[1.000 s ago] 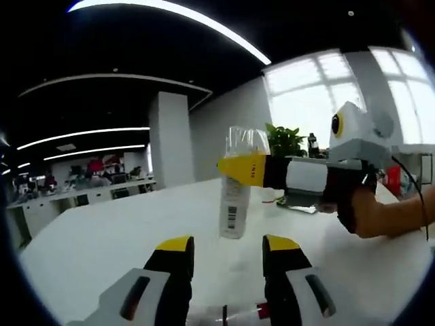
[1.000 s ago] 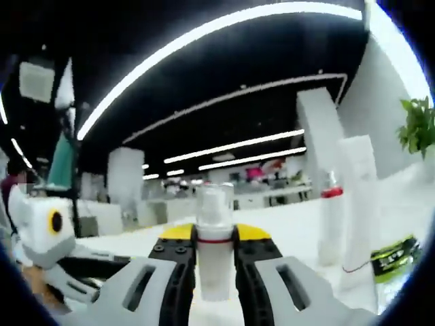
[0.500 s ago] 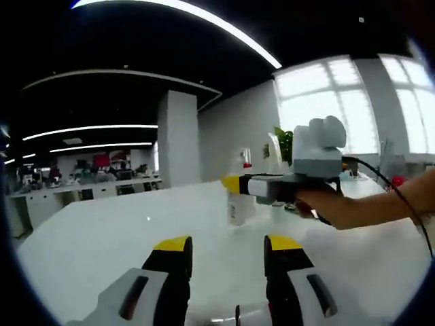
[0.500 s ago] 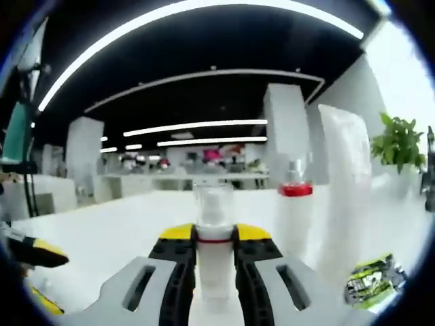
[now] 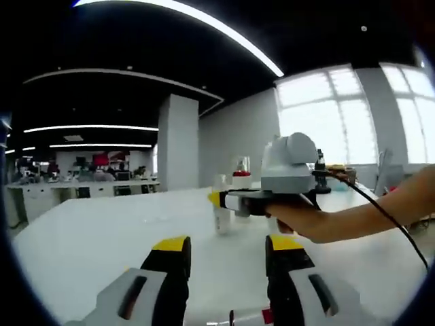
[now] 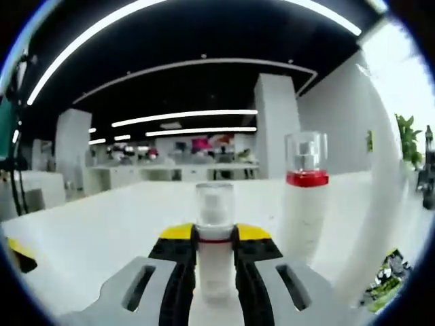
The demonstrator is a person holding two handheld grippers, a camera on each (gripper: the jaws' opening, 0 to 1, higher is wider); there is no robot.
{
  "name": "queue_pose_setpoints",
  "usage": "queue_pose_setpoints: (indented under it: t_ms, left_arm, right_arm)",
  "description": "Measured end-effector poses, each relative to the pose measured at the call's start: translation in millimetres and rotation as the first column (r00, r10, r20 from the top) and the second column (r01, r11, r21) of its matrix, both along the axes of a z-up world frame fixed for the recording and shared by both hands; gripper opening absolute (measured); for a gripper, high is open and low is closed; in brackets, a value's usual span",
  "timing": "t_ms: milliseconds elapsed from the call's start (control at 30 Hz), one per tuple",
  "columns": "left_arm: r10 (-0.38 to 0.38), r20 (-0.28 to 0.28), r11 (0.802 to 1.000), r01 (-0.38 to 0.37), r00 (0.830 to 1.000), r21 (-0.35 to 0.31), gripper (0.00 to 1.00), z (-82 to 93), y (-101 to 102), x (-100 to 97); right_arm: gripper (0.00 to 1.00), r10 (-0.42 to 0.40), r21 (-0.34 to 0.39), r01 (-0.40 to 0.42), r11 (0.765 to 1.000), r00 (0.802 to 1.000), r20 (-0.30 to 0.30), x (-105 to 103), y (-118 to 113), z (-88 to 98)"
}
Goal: Arrange the skincare products in the storage area until every visible bottle or jar stands upright without overlapping.
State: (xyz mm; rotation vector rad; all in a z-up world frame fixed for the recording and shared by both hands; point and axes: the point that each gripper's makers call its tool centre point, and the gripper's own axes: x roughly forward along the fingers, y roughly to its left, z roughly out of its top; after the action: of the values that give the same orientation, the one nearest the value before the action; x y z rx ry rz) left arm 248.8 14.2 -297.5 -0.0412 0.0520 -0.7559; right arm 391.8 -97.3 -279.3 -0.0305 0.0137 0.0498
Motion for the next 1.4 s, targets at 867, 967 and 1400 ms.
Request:
queue_pose_setpoints:
  t_ms: [867, 967, 1400]
  left_arm:
    - [-0.001, -0.03, 1.0, 0.001, 1.0, 0.021, 0.65, -5.3, 0, -0.1]
    - [-0.001, -0.028, 1.0, 0.002, 1.0, 0.025, 0.65, -5.4, 0, -0.4]
    - [0.004, -0.035, 1.0, -0.003, 0.999, 0.026, 0.65, -5.7, 0, -0.5]
  right_arm:
    - [0.21, 0.025, -0.096, -0.027, 0.995, 1.0, -0.019, 11, 3, 1.9]
    - [0.26, 0.037, -0.062, -0.038, 0.997, 0.999, -0.024, 16, 5, 8.5]
    - [0.54, 0.099, 0.053, -0.095, 0.994, 0.992, -0.082, 6, 4, -4.6]
